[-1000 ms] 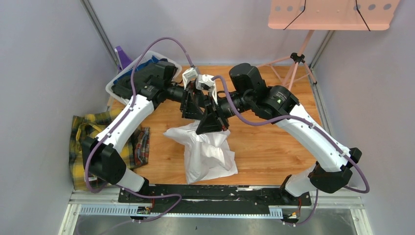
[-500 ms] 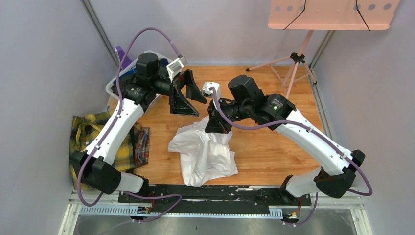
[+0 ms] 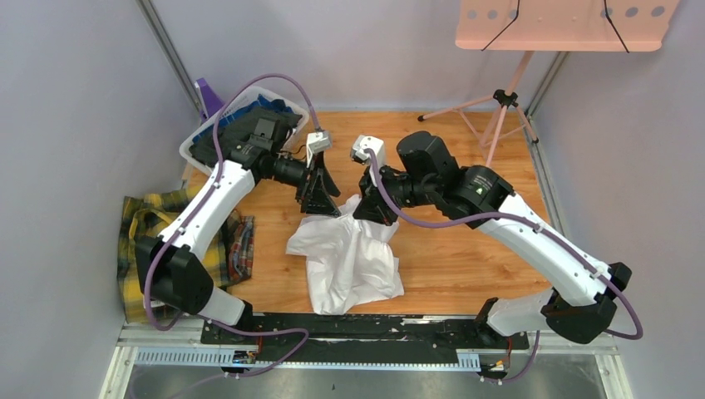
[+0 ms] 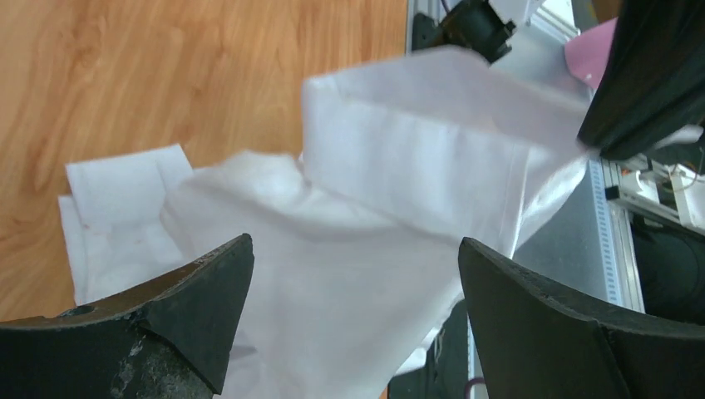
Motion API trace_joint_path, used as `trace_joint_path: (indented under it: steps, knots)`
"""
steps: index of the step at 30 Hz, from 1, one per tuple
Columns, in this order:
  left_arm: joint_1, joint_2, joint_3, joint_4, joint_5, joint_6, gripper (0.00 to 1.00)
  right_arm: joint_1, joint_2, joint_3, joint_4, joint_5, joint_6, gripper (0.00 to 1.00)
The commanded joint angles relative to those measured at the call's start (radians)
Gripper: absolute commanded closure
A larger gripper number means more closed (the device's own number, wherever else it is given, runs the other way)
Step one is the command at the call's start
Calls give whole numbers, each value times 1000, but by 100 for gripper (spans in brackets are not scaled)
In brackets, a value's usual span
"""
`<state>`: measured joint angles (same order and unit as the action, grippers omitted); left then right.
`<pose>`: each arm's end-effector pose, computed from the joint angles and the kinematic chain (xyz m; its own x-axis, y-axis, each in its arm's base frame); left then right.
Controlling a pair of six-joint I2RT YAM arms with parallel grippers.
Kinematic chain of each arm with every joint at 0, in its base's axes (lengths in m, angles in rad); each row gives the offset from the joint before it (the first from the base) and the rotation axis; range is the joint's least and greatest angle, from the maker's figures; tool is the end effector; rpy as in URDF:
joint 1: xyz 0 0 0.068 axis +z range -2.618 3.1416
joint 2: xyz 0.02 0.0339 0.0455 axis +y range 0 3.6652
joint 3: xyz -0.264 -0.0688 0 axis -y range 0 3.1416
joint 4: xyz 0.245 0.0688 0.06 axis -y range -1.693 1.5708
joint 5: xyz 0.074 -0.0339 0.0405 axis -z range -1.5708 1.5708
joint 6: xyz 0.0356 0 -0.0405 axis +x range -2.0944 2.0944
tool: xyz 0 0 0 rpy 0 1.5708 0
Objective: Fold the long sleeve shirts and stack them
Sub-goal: Flatten out the shirt at the center of the board.
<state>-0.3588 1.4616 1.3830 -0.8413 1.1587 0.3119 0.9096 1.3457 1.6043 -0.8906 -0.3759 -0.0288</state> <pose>0.2635 -0.1337 0.3463 -0.5063 0.3211 -0.8004 0.8572 0.0857 -0.5078 0.1549 0.2203 0.4282 -0.3362 -0.4758 -0.8128 -0.9261 0.3238 0.1935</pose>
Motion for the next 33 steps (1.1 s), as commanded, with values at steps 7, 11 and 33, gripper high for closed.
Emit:
trace_joint_path:
  steps: [7, 11, 33]
  knots:
    - [177, 120, 216, -801, 86, 824, 0, 7, -149, 33, 22, 160, -19, 100]
    - [146, 113, 100, -807, 91, 917, 0, 6, -150, 29, 25, 149, -13, 100]
    - [102, -101, 410, 19, -412, 266, 100, 5, -103, 172, 292, 620, -91, 100]
